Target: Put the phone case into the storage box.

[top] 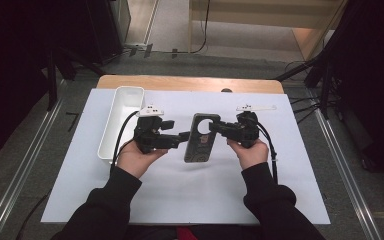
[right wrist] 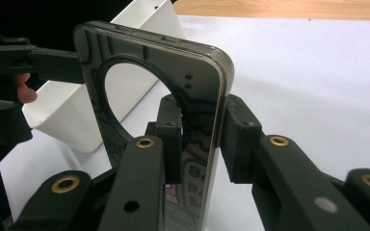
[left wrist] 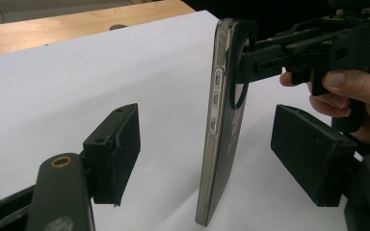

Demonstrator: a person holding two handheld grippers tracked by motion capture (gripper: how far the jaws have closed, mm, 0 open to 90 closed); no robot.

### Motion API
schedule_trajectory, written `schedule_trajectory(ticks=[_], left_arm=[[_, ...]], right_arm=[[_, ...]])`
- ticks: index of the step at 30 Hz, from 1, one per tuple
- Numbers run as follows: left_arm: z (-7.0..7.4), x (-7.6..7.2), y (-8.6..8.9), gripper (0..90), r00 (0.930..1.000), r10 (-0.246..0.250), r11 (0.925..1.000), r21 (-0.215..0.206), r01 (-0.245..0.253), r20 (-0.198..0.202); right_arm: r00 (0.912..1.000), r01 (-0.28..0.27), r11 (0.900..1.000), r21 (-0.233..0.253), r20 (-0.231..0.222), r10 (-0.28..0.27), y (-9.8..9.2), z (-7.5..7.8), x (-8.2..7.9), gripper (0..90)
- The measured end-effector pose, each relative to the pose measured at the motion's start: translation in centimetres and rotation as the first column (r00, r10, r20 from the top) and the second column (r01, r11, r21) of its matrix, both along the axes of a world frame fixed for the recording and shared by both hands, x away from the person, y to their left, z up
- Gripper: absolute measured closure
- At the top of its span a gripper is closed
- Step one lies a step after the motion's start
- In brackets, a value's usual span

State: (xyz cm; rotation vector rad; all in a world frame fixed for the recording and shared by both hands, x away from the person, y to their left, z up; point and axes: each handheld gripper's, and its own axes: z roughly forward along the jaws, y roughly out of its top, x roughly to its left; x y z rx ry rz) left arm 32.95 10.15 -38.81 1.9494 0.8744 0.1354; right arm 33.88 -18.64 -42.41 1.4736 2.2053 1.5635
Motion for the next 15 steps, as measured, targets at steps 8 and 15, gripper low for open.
schedule_trajectory(ticks=[8,15], left_arm=[[0.0,0.3,0.4,26.2,0.9988,0.043,0.999,0.008,-0.043,0.022],[-0.1,0.7,0.7,26.2,0.9963,0.082,0.9966,-0.001,-0.082,0.025]], right_arm=[[0.9992,0.023,1.0,0.015,-0.033,-0.022,0.7,-0.2,0.6,71.1],[0.9985,0.039,0.999,-0.002,-0.039,-0.039,1.7,-0.2,1.0,71.1]])
